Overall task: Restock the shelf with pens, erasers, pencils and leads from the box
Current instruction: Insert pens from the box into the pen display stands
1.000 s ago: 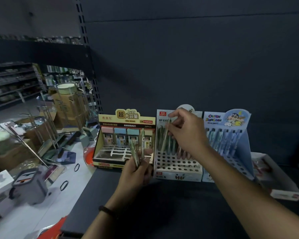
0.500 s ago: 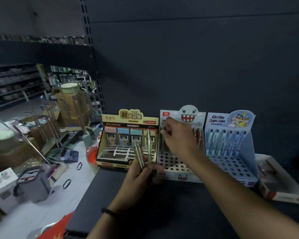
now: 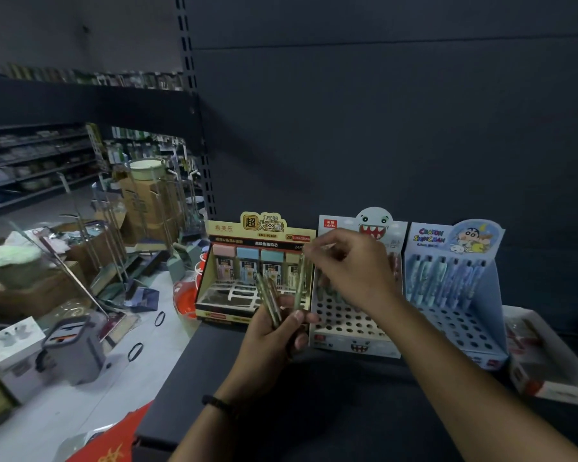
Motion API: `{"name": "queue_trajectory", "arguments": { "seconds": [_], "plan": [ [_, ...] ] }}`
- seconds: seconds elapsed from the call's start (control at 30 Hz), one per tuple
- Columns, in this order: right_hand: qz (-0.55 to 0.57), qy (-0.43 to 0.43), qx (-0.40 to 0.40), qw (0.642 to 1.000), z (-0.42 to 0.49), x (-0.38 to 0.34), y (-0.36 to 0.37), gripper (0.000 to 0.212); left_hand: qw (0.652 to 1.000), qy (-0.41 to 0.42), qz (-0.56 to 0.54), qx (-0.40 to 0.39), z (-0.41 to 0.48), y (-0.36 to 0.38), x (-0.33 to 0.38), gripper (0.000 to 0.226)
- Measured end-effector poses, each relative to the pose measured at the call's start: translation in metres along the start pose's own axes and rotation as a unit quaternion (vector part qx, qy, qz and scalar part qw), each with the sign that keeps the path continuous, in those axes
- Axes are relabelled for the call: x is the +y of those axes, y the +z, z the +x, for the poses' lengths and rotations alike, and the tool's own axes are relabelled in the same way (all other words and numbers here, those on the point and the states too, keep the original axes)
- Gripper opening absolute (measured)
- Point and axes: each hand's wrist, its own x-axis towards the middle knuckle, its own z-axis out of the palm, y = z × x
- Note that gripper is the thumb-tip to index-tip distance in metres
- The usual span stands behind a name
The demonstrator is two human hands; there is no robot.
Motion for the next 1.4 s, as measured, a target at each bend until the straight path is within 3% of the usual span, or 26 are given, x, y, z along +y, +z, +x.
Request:
{"name": "queue_trajectory", "arguments": {
  "seconds": [0.17, 0.33, 0.43, 0.53, 0.8, 0.9, 1.0, 1.07, 1.23, 1.4],
  "plan": [
    [-0.004, 0.02, -0.013, 1.0, -0.006, 0.004, 0.014, 0.021, 0.999, 0.012, 0.036, -0.01, 0.003, 0.004, -0.004, 0.01],
    [-0.01, 0.014, -0.047, 0.999, -0.006, 0.003, 0.013, 0.047, 0.997, 0.028, 0.068, -0.01, 0.002, 0.002, -0.003, 0.014],
    [-0.013, 0.021, -0.113, 0.993, -0.001, 0.002, 0.006, 0.047, 0.995, 0.047, 0.081, -0.036, 0.0, 0.003, -0.003, 0.032],
    [0.047, 0.014, -0.144, 0.988, 0.002, -0.003, -0.004, 0.038, 0.998, 0.025, 0.045, -0.045, 0.001, 0.001, -0.003, 0.02],
    [-0.038, 0.016, -0.006, 0.999, 0.012, 0.009, -0.018, 0.04, 0.999, -0.021, 0.039, -0.019, 0.002, -0.003, -0.003, 0.029],
    [-0.108, -0.007, 0.022, 0.994, 0.012, 0.013, -0.024, 0.044, 0.995, -0.081, -0.054, -0.027, 0.002, -0.005, 0.0, 0.028],
    [-0.161, -0.025, 0.015, 0.986, 0.011, 0.017, -0.018, 0.047, 0.968, -0.132, -0.203, -0.068, 0.005, -0.009, 0.002, 0.029],
    [-0.178, -0.022, 0.015, 0.984, 0.013, 0.02, -0.014, 0.046, 0.962, -0.116, -0.234, -0.074, 0.006, -0.009, -0.001, 0.034],
    [-0.192, -0.001, 0.007, 0.981, 0.013, 0.022, -0.008, 0.036, 0.979, -0.06, -0.177, -0.087, 0.005, -0.01, -0.005, 0.037],
    [-0.209, -0.011, 0.014, 0.978, 0.015, 0.024, -0.001, 0.041, 0.982, -0.038, -0.167, -0.084, 0.004, -0.013, -0.001, 0.058]
  ]
}}
